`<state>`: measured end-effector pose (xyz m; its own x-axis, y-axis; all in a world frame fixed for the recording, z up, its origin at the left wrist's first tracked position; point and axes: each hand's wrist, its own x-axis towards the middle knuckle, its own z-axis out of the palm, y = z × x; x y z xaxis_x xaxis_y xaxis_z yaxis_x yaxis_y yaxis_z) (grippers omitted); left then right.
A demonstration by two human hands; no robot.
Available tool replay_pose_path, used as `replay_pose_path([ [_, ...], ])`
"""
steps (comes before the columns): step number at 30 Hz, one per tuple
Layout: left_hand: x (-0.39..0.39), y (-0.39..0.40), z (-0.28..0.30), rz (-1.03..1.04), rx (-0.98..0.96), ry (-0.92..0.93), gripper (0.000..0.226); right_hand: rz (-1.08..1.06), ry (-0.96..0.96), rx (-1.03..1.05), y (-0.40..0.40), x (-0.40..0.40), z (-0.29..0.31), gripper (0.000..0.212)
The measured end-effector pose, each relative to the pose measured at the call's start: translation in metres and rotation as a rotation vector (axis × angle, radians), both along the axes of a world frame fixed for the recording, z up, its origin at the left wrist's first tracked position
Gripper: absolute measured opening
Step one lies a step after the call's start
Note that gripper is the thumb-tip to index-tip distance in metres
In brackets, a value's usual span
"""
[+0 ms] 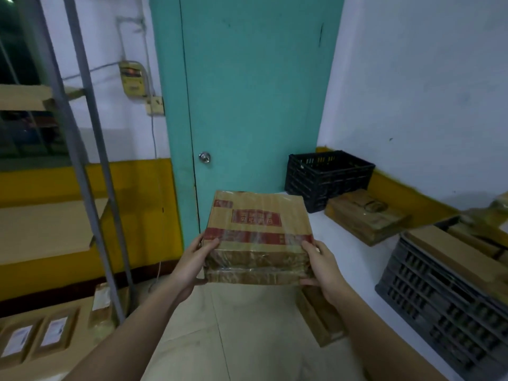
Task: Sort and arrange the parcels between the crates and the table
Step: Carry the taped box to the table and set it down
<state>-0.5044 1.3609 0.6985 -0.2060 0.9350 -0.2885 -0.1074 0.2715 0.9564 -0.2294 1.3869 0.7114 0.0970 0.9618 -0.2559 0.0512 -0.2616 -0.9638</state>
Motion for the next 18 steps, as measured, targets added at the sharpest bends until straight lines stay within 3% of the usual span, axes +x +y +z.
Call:
replay_pose_path([
  [9,-0.008,0.144,-0.006,-0.107,-0.006,-0.003,0.064,-0.120,-0.021,-0.022,0.123,-0.005,0.000,0.029],
  [18,0.047,0.310,0.013,-0.225,0.035,0.075,0.041,-0.199,0.066,-0.114,0.264,0.045,-0.013,0.034],
])
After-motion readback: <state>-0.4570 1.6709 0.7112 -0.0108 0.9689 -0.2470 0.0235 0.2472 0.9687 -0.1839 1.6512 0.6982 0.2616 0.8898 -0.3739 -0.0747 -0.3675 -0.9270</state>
